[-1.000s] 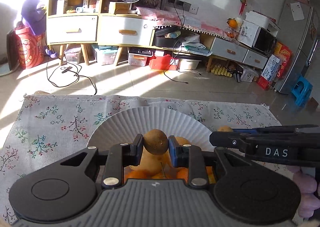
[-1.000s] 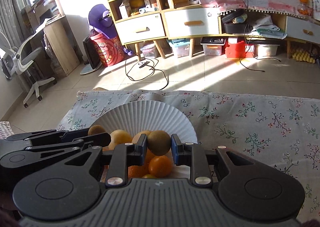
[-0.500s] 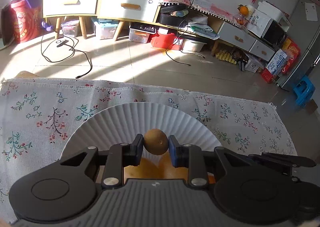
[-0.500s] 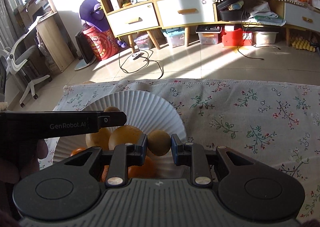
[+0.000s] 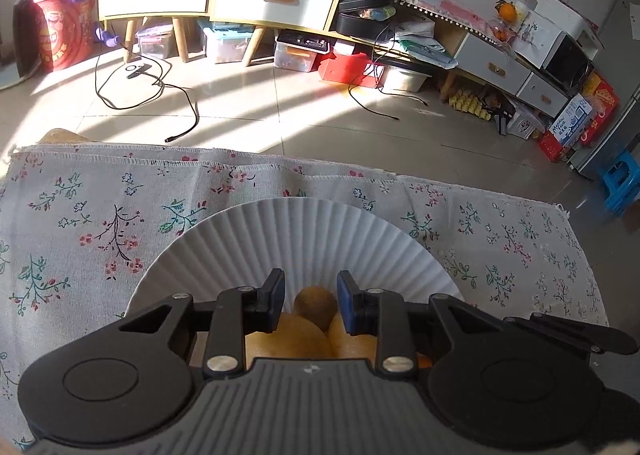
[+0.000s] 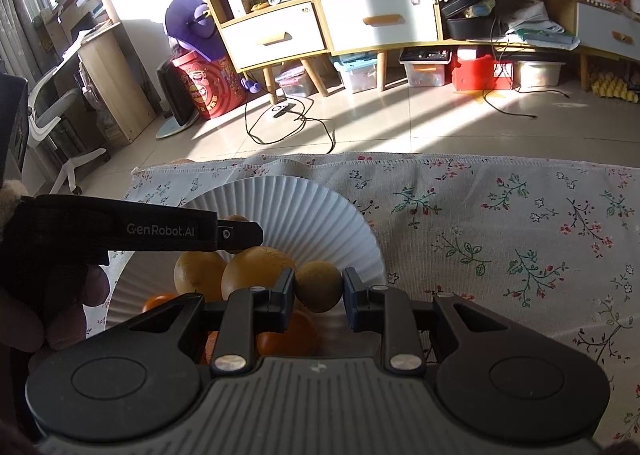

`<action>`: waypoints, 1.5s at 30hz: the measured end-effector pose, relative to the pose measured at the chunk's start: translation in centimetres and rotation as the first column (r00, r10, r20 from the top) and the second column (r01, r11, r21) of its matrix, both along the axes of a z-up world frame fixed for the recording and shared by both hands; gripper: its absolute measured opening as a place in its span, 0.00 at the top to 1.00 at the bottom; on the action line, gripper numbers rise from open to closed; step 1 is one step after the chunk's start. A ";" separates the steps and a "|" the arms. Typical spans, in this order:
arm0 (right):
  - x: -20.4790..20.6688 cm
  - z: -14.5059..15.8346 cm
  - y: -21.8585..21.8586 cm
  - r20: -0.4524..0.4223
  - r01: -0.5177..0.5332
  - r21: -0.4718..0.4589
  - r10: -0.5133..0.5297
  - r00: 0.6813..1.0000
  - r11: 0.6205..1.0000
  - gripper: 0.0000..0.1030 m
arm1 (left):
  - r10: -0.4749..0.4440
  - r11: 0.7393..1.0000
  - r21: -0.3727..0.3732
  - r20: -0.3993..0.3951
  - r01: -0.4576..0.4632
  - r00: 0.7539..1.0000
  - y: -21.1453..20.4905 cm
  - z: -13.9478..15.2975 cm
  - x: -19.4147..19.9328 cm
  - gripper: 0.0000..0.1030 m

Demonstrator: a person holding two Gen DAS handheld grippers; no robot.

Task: Organize fruits
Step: 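Lower both tan fruits into the bowl and open both tools, then withdraw both open tools from the bowl toward the fruit on the cloth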

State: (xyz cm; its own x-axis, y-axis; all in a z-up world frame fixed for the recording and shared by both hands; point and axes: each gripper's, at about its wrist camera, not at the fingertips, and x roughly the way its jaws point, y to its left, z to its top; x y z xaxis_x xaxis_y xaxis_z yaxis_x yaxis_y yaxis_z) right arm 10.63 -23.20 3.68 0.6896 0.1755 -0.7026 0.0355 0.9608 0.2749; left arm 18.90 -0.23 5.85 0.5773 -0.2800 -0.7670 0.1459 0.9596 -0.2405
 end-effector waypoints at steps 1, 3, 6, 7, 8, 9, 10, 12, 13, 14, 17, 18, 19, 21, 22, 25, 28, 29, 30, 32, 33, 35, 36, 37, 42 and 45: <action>0.0 0.0 0.1 -0.001 0.001 -0.003 -0.001 1.000 1.000 0.76 | -0.002 1.000 0.004 0.004 0.002 1.000 0.0 0.1 0.0 0.79; 0.0 0.0 0.1 -0.004 0.001 -0.009 -0.001 1.000 1.000 0.76 | -0.001 1.000 0.011 0.014 0.001 1.000 0.0 0.2 -0.2 0.72; 0.0 0.1 0.2 -0.006 0.001 -0.016 -0.001 1.000 1.000 0.74 | 0.000 1.000 0.011 0.032 0.000 0.999 0.2 0.5 -0.4 0.60; 0.0 0.2 0.2 -0.006 0.000 -0.015 0.000 1.000 1.000 0.70 | 0.001 1.000 0.010 0.038 -0.001 0.999 0.2 0.6 -0.5 0.58; -0.1 0.4 0.2 -0.005 -0.001 -0.014 0.001 1.000 1.000 0.68 | 0.001 1.000 0.009 0.046 -0.002 0.999 0.3 0.7 -0.6 0.55; -0.1 0.5 0.2 -0.003 -0.001 -0.014 0.001 1.000 1.000 0.62 | 0.001 1.000 0.009 0.051 -0.002 0.999 0.3 0.8 -0.7 0.54; -0.3 0.6 0.3 0.001 0.001 -0.019 -0.001 1.000 1.000 0.58 | 0.003 1.000 0.009 0.056 -0.004 0.998 0.4 0.9 -0.8 0.50; -0.5 0.9 0.4 0.005 0.001 -0.036 0.000 1.000 0.999 0.54 | 0.007 1.000 0.009 0.068 -0.008 0.998 0.5 1.2 -1.1 0.45; -0.6 1.0 0.4 0.005 0.001 -0.041 0.000 1.000 0.999 0.52 | 0.006 1.000 0.008 0.073 -0.006 0.997 0.5 1.3 -1.3 0.44; -0.8 1.1 0.5 0.004 0.000 -0.044 0.000 1.000 0.999 0.51 | 0.005 1.000 0.007 0.078 -0.005 0.997 0.5 1.5 -1.5 0.42; -1.2 1.5 0.6 0.003 0.000 -0.057 0.000 1.000 0.998 0.47 | -0.002 1.000 0.004 0.095 0.001 0.995 0.6 1.9 -2.1 0.35; -1.3 1.6 0.6 0.004 0.001 -0.062 0.000 1.000 0.998 0.46 | -0.004 1.000 0.006 0.101 0.003 0.995 0.6 2.0 -2.3 0.31; -1.4 1.8 0.6 0.005 0.002 -0.066 -0.002 1.000 0.998 0.44 | -0.007 1.000 0.010 0.107 0.006 0.994 0.6 2.1 -2.5 0.30; -1.7 2.0 0.6 0.007 0.007 -0.067 -0.007 1.000 0.998 0.41 | -0.016 1.000 0.021 0.123 0.013 0.992 0.6 2.3 -3.0 0.27; -1.8 2.1 0.6 0.007 0.009 -0.068 -0.009 1.000 0.998 0.40 | -0.020 1.000 0.026 0.129 0.016 0.991 0.6 2.4 -3.2 0.27; -2.3 2.3 0.6 0.005 0.016 -0.075 -0.016 1.000 0.997 0.36 | -0.029 0.999 0.033 0.147 0.024 0.989 0.8 2.8 -3.8 0.23; -2.8 2.5 0.8 0.003 0.020 -0.090 -0.020 1.000 0.996 0.33 | -0.035 0.999 0.041 0.167 0.028 0.985 1.1 3.1 -4.7 0.19; -2.9 2.6 0.8 0.002 0.020 -0.094 -0.020 1.000 0.995 0.32 | -0.036 0.999 0.045 0.173 0.029 0.984 1.2 3.2 -5.0 0.18; -3.1 2.6 0.9 0.001 0.019 -0.098 -0.019 1.000 0.995 0.30 | -0.038 0.998 0.048 0.178 0.030 0.983 1.3 3.3 -5.3 0.17; -3.4 2.7 1.1 -0.003 0.018 -0.110 -0.018 1.000 0.994 0.29 | -0.040 0.998 0.051 0.187 0.031 0.982 1.4 3.5 -5.9 0.16; -3.6 2.8 1.2 -0.005 0.015 -0.117 -0.016 1.000 0.993 0.28 | -0.041 0.998 0.054 0.192 0.031 0.981 1.6 3.6 -6.2 0.15; -3.9 3.0 1.5 -0.006 0.009 -0.132 -0.010 1.000 0.991 0.26 | -0.044 0.998 0.063 0.203 0.032 0.978 1.8 3.7 -6.8 0.13; -4.0 3.0 1.6 -0.005 0.007 -0.138 -0.008 1.000 0.990 0.25 | -0.046 0.997 0.068 0.207 0.032 0.977 2.0 3.8 -7.2 0.12; -4.3 3.2 1.7 -0.002 0.004 -0.146 -0.005 1.000 0.989 0.23 | -0.047 0.997 0.075 0.212 0.031 0.976 2.1 3.8 -7.5 0.12; -5.2 3.4 2.3 0.001 -0.009 -0.167 0.009 1.000 0.986 0.20 | -0.051 0.995 0.093 0.221 0.031 0.974 2.7 3.6 -9.0 0.10; -5.7 3.4 2.4 -0.001 -0.012 -0.166 0.012 1.000 0.986 0.19 | -0.049 0.994 0.105 0.223 0.026 0.973 3.1 3.5 -9.7 0.08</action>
